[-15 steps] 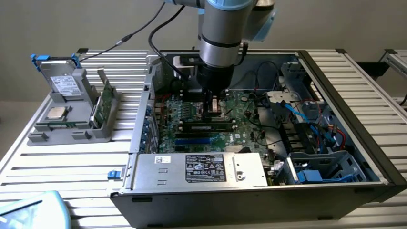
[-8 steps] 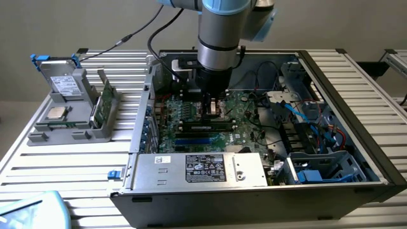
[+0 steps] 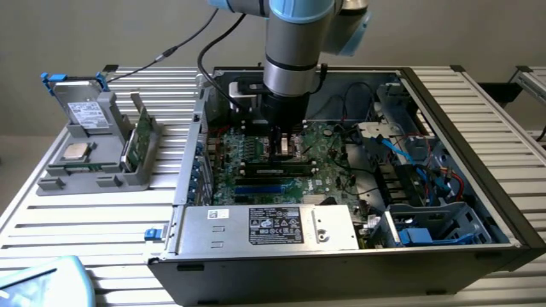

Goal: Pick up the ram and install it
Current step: 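Press down the ram until it locks into place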

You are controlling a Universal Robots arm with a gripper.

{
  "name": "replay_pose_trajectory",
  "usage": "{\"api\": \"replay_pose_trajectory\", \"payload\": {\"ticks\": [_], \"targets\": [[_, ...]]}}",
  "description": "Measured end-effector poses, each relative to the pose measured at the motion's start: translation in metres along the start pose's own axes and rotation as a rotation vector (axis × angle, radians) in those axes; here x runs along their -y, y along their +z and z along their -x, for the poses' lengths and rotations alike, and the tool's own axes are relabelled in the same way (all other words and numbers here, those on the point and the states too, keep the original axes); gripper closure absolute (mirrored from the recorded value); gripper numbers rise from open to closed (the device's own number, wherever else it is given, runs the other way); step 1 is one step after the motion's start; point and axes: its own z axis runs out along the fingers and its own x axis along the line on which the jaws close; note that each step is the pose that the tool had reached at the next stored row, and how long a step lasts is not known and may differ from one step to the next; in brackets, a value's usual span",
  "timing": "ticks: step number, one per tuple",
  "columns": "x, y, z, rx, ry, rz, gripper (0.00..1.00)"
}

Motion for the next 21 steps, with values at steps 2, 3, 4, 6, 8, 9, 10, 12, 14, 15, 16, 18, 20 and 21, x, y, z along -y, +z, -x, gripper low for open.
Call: {"api": "replay_pose_trajectory", "payload": {"ticks": [2, 3, 4, 6, 8, 9, 10, 12, 14, 15, 16, 18, 20, 21], "targets": [[-0.0001, 0.0013, 0.0, 0.0003, 0.0, 0.0, 0.89], [-0.0001, 0.0018, 0.0, 0.0001, 0.0, 0.0, 0.89], [-0.0001, 0.002, 0.0, -0.0002, 0.0, 0.0001, 0.89], [-0.0001, 0.0021, 0.0, -0.0002, 0.0, 0.0001, 0.89], [-0.0002, 0.0006, 0.0, 0.0021, 0.0, -0.0006, 0.89], [-0.0003, -0.001, 0.0, 0.0024, 0.0, -0.0003, 0.89], [-0.0005, -0.0031, 0.0, 0.002, 0.0, 0.0005, 0.89], [-0.0008, -0.0065, 0.0, 0.0034, 0.0, 0.0008, 0.89], [-0.0009, -0.0095, 0.0, 0.0067, -0.001, 0.001, 0.89], [-0.0009, -0.0108, -0.001, 0.0096, -0.001, 0.0012, 0.89], [-0.0005, -0.0121, -0.001, 0.0132, -0.001, 0.0014, 0.89], [0.0009, -0.0147, -0.003, 0.0219, -0.002, 0.0021, 0.89], [0.0029, -0.0176, -0.004, 0.0315, -0.003, 0.003, 0.89], [0.0037, -0.0191, -0.005, 0.0361, -0.003, 0.0035, 0.89]]}}
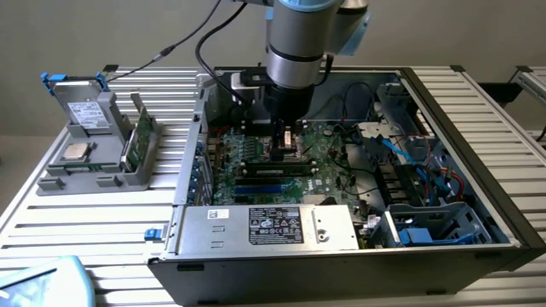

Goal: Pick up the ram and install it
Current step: 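Press down the ram until it locks into place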

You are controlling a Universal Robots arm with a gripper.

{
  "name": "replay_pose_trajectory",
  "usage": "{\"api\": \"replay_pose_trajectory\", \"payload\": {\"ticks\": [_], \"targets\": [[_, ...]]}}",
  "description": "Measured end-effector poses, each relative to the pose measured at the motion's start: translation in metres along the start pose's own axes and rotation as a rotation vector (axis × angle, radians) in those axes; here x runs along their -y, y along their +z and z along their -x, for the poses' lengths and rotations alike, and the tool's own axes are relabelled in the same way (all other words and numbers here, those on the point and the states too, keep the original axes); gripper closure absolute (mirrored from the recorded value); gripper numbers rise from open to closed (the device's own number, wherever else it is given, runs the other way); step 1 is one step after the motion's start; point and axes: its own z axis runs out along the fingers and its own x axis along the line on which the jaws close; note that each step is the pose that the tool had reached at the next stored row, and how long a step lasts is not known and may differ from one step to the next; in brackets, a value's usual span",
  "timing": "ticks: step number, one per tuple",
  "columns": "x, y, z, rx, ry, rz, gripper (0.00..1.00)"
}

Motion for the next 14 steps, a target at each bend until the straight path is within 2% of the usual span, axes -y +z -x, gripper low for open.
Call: {"api": "replay_pose_trajectory", "payload": {"ticks": [9, 14], "targets": [[0.005, -0.0114, -0.0059, 0.0454, -0.004, 0.0042, 0.89], [0.0051, -0.0114, -0.0059, 0.0468, -0.004, 0.0041, 0.89]]}}
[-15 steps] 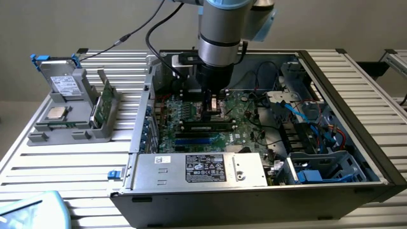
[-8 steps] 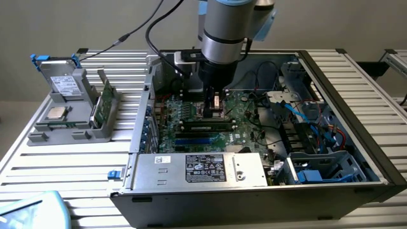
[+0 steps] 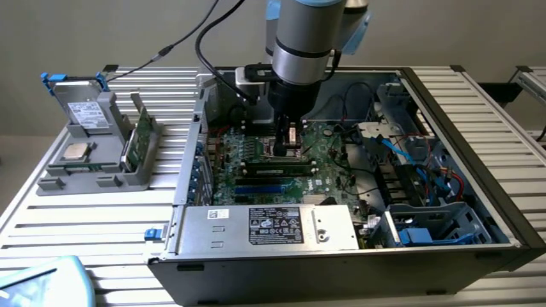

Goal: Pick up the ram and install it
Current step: 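Press down the ram until it locks into place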

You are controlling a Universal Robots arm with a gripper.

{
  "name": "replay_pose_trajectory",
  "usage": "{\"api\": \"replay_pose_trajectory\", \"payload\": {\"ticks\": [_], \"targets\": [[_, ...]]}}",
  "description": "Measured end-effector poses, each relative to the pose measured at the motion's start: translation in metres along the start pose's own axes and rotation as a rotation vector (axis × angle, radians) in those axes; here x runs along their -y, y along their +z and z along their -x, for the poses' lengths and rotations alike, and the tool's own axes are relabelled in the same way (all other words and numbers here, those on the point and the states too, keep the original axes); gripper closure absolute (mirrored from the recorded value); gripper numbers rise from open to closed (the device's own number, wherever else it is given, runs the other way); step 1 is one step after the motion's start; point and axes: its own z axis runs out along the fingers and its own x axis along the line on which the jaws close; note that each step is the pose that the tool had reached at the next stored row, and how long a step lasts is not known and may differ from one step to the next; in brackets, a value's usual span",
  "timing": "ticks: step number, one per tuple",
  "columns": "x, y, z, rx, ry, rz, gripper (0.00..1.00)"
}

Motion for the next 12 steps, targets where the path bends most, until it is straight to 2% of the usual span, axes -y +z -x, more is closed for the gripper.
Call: {"api": "replay_pose_trajectory", "payload": {"ticks": [12], "targets": [[0.0, 0.0, 0.0, 0.0007, 0.01, -0.0005, 0.89]]}}
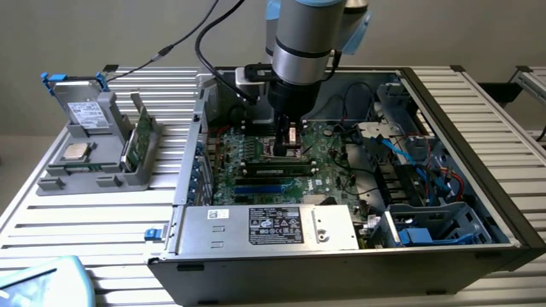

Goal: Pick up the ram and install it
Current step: 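Press down the ram until it locks into place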

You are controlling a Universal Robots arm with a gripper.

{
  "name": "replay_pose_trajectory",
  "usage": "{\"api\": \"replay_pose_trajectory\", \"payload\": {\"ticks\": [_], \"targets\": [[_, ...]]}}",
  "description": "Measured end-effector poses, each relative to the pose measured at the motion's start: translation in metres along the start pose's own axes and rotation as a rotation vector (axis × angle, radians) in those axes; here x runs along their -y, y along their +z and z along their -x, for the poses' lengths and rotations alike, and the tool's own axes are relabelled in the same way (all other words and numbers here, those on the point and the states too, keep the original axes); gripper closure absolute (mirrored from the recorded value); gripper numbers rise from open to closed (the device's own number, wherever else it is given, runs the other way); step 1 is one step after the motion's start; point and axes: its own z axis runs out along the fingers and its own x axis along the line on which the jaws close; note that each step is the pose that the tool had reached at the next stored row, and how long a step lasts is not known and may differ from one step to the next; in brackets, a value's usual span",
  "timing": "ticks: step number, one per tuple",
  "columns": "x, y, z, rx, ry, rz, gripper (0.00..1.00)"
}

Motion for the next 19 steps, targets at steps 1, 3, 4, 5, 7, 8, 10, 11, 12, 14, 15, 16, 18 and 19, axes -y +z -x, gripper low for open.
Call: {"api": "replay_pose_trajectory", "payload": {"ticks": [1, 3, 4, 5, 7, 8, 10, 11, 12, 14, 15, 16, 18, 19], "targets": [[0.0, -0.0001, 0.0, 0.001, 0.013, -0.0007, 0.89], [0.0001, 0.0, 0.0, 0.0033, 0.039, -0.0022, 0.89], [0.0001, 0.0001, 0.0, 0.0041, 0.053, -0.003, 0.89], [0.0, 0.0001, 0.0, 0.004, 0.064, -0.0036, 0.89], [0.0, 0.0001, 0.0, -0.0007, 0.085, -0.006, 0.89], [0.0, 0.0001, 0.0, -0.0107, 0.093, -0.0089, 0.89], [0.0, 0.0, 0.0, -0.0433, 0.103, -0.018, 0.89], [0.0, 0.0001, 0.0, -0.0605, 0.108, -0.0229, 0.89], [0.0, 0.0001, 0.0, -0.0779, 0.113, -0.0276, 0.89], [0.0, 0.0002, 0.0, -0.1053, 0.125, -0.0366, 0.89], [0.0, 0.0004, 0.0, -0.1104, 0.133, -0.04, 0.89], [0.0001, 0.0008, 0.0, -0.1111, 0.144, -0.0411, 0.89], [0.0001, 0.0015, -0.0001, -0.1092, 0.175, -0.0411, 0.89], [0.0002, 0.0021, -0.0001, -0.1079, 0.193, -0.041, 0.89]]}}
